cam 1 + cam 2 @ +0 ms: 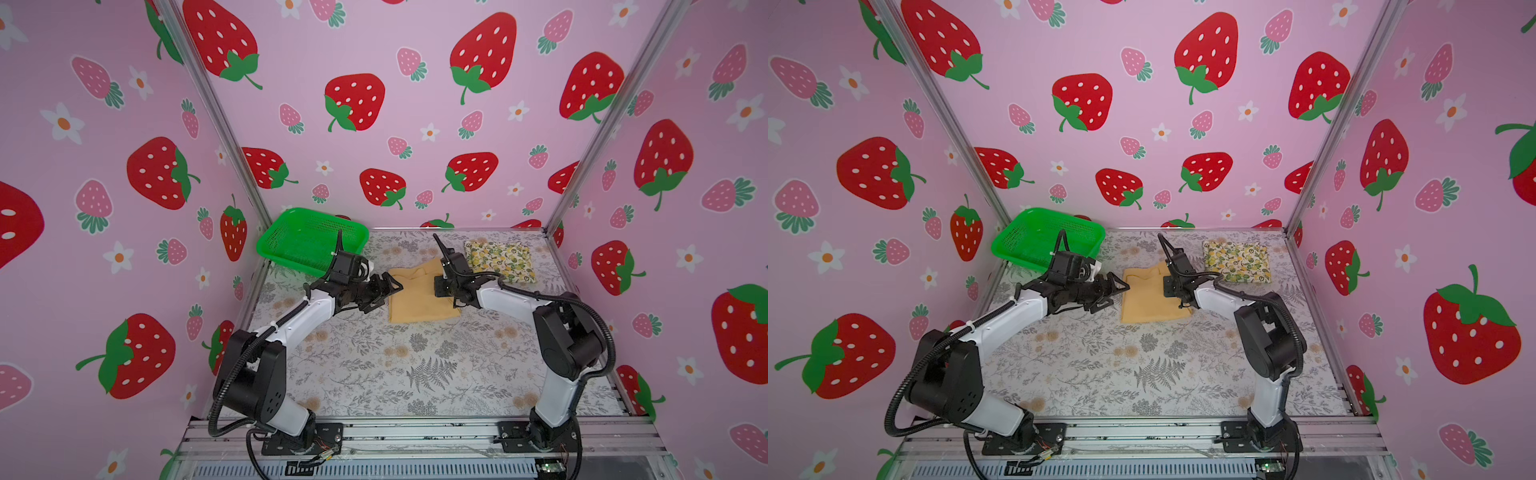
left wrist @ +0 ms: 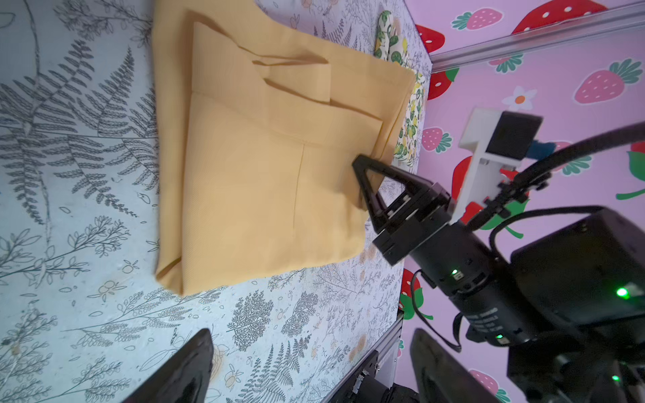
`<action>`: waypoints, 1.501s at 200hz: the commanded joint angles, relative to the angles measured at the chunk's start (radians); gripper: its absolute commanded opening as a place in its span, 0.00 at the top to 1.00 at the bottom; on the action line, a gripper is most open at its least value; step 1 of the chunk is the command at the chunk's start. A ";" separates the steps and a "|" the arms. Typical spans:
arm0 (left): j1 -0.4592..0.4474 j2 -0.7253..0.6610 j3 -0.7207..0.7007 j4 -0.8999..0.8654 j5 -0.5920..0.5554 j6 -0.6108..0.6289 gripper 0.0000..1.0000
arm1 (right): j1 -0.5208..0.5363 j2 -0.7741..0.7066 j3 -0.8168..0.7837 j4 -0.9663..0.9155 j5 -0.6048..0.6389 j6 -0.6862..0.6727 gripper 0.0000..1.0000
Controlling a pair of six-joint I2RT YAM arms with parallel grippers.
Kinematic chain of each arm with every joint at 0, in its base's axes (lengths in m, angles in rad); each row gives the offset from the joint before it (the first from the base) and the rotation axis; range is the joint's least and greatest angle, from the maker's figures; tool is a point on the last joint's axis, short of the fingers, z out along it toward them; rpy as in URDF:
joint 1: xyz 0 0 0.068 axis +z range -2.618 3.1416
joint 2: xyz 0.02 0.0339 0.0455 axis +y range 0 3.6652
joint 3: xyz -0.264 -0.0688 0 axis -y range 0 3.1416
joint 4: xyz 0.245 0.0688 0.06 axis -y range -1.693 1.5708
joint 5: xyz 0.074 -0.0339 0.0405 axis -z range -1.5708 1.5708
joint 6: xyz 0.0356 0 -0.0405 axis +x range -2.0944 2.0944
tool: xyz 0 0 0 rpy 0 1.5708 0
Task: Fold and stack skirts
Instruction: Pick up the skirt from the center of the table, then place the skirt on the skirt.
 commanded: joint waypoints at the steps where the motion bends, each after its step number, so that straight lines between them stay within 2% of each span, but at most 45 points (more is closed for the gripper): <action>1: 0.004 0.002 -0.008 0.047 -0.003 -0.019 0.11 | -0.055 0.031 0.119 -0.162 0.079 -0.102 1.00; 92: 0.004 0.064 -0.027 0.145 0.023 -0.055 0.11 | -0.233 0.250 0.730 -0.595 0.053 -0.222 0.99; 138: 0.004 0.071 -0.026 0.148 0.029 -0.055 0.11 | -0.315 0.365 1.012 -0.767 -0.008 -0.246 0.97; 236: 0.004 0.069 -0.011 0.116 0.025 -0.058 0.11 | -0.466 0.340 1.020 -0.827 -0.102 -0.308 0.92; 300: 0.004 0.065 0.001 0.089 0.012 -0.050 0.11 | -0.529 0.387 1.036 -0.826 -0.064 -0.327 0.91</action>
